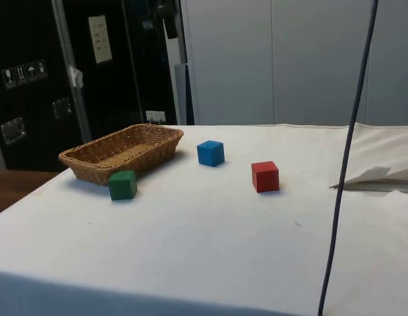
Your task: Pick up exactly two blocks and place them into the basket.
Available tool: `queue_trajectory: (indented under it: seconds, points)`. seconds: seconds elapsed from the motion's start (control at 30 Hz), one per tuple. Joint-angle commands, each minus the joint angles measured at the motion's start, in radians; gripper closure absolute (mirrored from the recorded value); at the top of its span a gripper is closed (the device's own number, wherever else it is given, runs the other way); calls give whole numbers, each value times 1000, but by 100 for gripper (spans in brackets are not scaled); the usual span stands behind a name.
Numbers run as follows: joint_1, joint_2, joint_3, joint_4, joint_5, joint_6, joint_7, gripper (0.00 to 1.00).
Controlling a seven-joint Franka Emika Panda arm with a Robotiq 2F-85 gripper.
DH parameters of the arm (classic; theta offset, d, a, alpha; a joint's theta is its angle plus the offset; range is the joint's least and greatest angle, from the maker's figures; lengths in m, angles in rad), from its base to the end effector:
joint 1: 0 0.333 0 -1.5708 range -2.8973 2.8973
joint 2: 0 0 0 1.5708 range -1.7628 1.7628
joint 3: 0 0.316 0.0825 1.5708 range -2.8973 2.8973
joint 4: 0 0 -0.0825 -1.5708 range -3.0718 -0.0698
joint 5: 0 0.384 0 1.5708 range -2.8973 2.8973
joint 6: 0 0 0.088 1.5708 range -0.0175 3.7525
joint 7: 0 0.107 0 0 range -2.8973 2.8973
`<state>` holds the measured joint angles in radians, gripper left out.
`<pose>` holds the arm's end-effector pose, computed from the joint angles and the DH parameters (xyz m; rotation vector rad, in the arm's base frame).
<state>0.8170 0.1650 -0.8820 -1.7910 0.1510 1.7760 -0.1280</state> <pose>0.5812 -0.0025 0.4752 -3.1066 -0.0350 0.1790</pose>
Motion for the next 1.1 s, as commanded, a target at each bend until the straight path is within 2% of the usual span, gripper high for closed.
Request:
queue_trajectory:
  seconds: [0.0, 0.03, 0.07, 0.23, 0.27, 0.3, 0.47, 0.5, 0.53, 0.63, 0.73, 0.77, 0.8, 1.07]
  points:
    - [0, 0, 1, -4, -2, 3, 2, 0]
    - [11, -18, -2, -24, -26, 30, 19, 0]
    - [13, -22, 0, -33, -32, 38, 26, 0]
    - [13, -28, 5, -52, -51, 51, 47, 0]
    - [0, -1, 8, -26, -23, 25, 26, 0]
    - [14, -29, 5, -55, -53, 52, 49, 0]
    - [15, -34, 7, -73, -65, 70, 57, 0]
    - [0, -2, 11, -47, -35, 49, 36, 0]
    - [16, -38, 7, -80, -69, 79, 58, 0]
    - [17, -41, 7, -88, -72, 90, 58, 0]
    - [17, -44, 7, -93, -78, 102, 59, 0]
    - [0, -3, 12, -58, -40, 74, 36, 0]
    - [17, -44, 7, -94, -79, 103, 59, 0]
    - [17, -44, 7, -101, -94, 133, 61, 0]
